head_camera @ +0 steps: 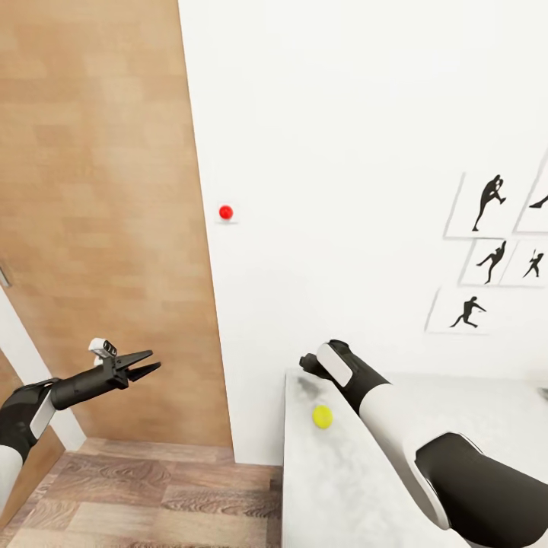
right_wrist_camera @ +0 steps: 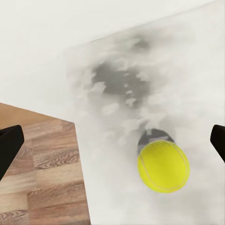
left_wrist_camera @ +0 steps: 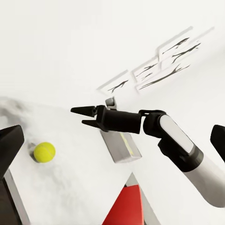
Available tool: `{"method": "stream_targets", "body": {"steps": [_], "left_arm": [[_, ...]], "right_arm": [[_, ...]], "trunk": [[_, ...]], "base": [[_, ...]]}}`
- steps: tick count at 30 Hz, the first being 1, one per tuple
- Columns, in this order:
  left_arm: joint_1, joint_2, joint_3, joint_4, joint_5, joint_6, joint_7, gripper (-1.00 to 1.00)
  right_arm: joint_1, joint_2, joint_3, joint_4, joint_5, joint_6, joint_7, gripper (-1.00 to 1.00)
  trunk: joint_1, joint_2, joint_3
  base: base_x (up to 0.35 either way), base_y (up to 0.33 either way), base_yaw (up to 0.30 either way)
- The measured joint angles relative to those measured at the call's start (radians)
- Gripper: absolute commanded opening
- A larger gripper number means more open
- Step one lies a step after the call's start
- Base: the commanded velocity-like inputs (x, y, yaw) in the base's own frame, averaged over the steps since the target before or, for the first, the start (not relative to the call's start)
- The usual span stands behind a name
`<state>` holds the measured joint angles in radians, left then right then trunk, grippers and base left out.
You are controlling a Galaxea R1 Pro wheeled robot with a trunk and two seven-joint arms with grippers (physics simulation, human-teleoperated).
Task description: Put all the toys in the child's room - the three board games (two on the bed and one on the table), the two jigsaw puzzles on the table, and the tennis ball on the table - inside the toy box on the table in the child's room.
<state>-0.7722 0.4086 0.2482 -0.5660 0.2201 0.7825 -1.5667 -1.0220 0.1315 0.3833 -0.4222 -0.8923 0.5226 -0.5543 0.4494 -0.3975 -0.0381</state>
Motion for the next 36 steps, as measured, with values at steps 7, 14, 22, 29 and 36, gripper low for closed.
{"method": "stream_targets", "body": {"steps": [7, 14, 22, 29, 36], "left_arm": [[0.0, 0.0, 0.0, 0.0, 0.0, 0.0, 0.0, 1.0], [0.0, 0.001, 0.0, 0.0, 0.0, 0.0, 0.0, 1.0], [0.0, 0.0, 0.0, 0.0, -0.001, 0.0, 0.0, 1.0], [0.0, -0.001, -0.001, 0.0, -0.001, 0.0, 0.0, 1.0], [0.0, -0.001, -0.001, 0.0, -0.001, 0.0, 0.0, 1.0]], "right_arm": [[0.0, -0.001, 0.0, 0.0, 0.0, -0.006, 0.002, 1.0], [0.0, -0.024, 0.0, 0.031, 0.0, -0.013, 0.002, 1.0], [0.0, -0.031, 0.003, 0.065, 0.0, -0.024, 0.001, 1.0], [0.0, -0.031, 0.003, 0.073, 0.049, -0.063, 0.001, 1.0], [0.0, -0.029, 0.0, 0.074, 0.086, -0.068, 0.001, 1.0]], "trunk": [[0.0, 0.0, -0.012], [0.0, 0.0, -0.023], [0.0, 0.0, -0.036], [0.0, 0.0, -0.048], [0.0, 0.0, -0.06]], "base": [[0.0, 0.0, 0.0], [0.0, 0.0, 0.0], [0.0, 0.0, 0.0], [0.0, 0.0, 0.0], [0.0, 0.0, 0.0]]}}
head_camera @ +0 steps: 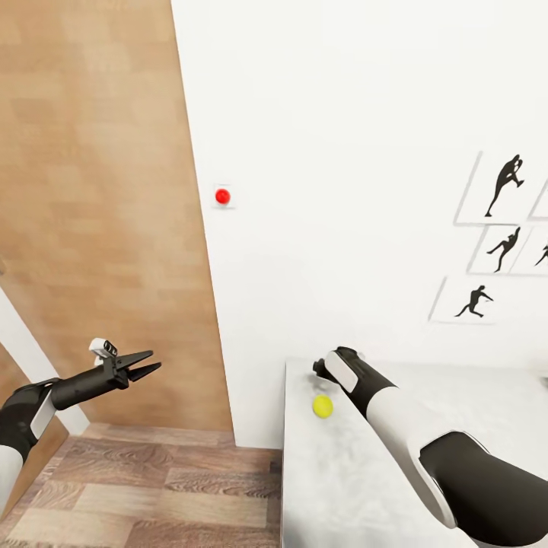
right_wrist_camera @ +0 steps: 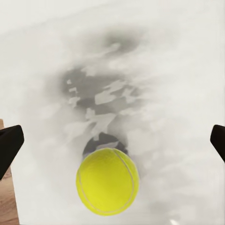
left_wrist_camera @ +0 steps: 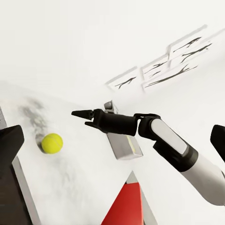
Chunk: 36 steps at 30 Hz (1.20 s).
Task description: Put all the toys in the child's room - the three board games (two on the bed and one on the table), the two jigsaw puzzles on the table, and the tennis ball on the table - inside the toy box on the table in the child's room.
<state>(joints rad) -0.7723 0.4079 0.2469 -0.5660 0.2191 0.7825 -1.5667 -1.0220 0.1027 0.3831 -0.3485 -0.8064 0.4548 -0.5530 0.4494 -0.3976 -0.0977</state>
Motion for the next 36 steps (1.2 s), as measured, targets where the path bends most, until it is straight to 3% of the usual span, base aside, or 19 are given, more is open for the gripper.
{"method": "stream_targets", "body": {"steps": [18, 36], "left_arm": [[0.0, 0.001, 0.0, 0.0, -0.001, 0.0, 0.0, 1.0], [0.0, 0.0, 0.0, 0.0, -0.001, 0.0, 0.0, 1.0]], "right_arm": [[-0.001, 0.015, 0.0, 0.015, 0.004, 0.002, 0.0, 1.0], [-0.002, 0.014, 0.0, 0.045, 0.004, 0.005, 0.0, 1.0]], "trunk": [[0.0, 0.0, -0.03], [0.0, 0.0, -0.06]], "base": [[0.0, 0.0, 0.0], [0.0, 0.0, 0.0]]}}
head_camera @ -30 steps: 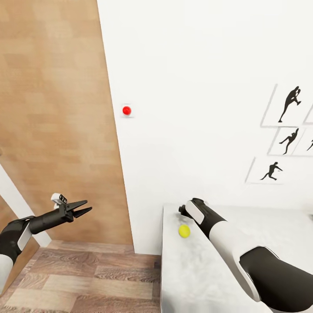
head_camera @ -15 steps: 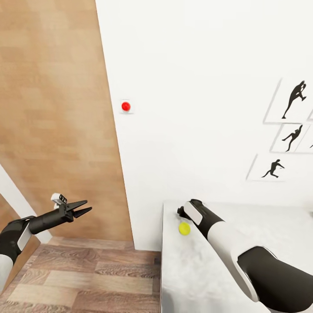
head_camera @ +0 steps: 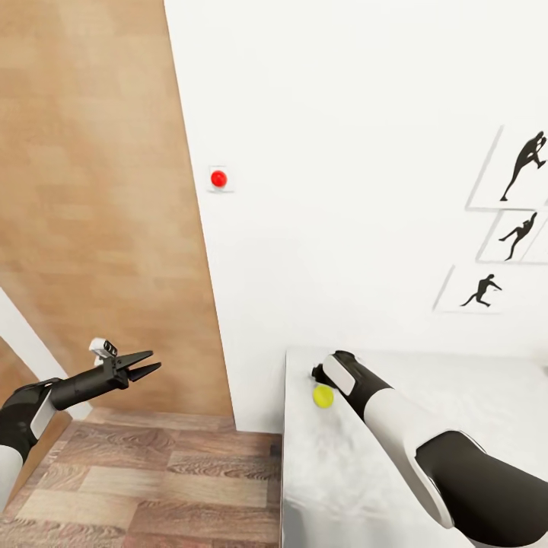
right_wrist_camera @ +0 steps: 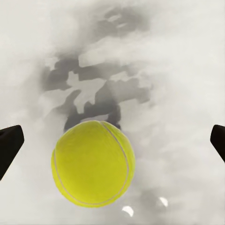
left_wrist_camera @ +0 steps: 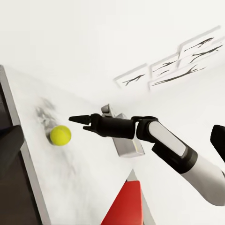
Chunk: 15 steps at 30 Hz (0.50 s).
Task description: Put all the toys in the child's room - the three board games (two on the bed and one on the table), the two jigsaw puzzles on the table, and the tennis ball on the table - inside the toy box on the table in the child's room.
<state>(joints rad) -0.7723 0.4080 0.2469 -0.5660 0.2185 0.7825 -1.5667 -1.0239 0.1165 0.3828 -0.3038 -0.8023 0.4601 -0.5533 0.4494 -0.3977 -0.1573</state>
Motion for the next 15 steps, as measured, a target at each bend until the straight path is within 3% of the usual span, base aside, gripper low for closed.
{"method": "stream_targets", "body": {"steps": [15], "left_arm": [[0.0, 0.0, 0.0, 0.0, 0.0, 0.0, 0.0, 1.0]], "right_arm": [[0.0, 0.006, 0.003, 0.003, -0.001, -0.002, 0.004, 1.0]], "trunk": [[0.0, 0.0, -0.025]], "base": [[0.0, 0.0, 0.0]]}}
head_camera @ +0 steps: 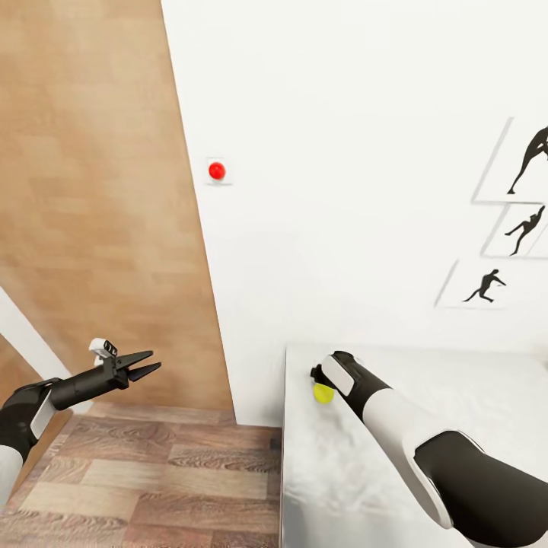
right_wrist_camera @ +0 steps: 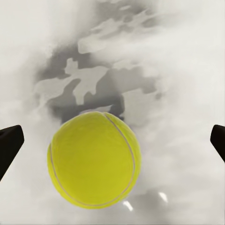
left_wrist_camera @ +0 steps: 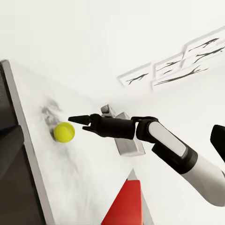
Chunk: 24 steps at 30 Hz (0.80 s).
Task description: Put all the toys in the child's room - the three board games (two on the bed and one on the table), the two jigsaw puzzles on the table, and the tennis ball on the table - inside the toy box on the table in the child's room.
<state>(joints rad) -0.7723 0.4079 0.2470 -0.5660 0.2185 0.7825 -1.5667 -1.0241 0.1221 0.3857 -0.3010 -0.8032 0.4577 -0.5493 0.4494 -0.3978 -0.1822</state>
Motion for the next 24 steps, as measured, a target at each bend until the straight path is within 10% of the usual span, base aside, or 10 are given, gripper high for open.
{"method": "stream_targets", "body": {"steps": [24], "left_arm": [[0.0, 0.002, 0.0, 0.0, 0.0, 0.0, 0.0, 1.0]], "right_arm": [[0.0, 0.015, 0.0, -0.001, 0.005, -0.003, 0.054, 1.0]], "trunk": [[0.0, 0.0, -0.04]], "base": [[0.0, 0.0, 0.0]]}}
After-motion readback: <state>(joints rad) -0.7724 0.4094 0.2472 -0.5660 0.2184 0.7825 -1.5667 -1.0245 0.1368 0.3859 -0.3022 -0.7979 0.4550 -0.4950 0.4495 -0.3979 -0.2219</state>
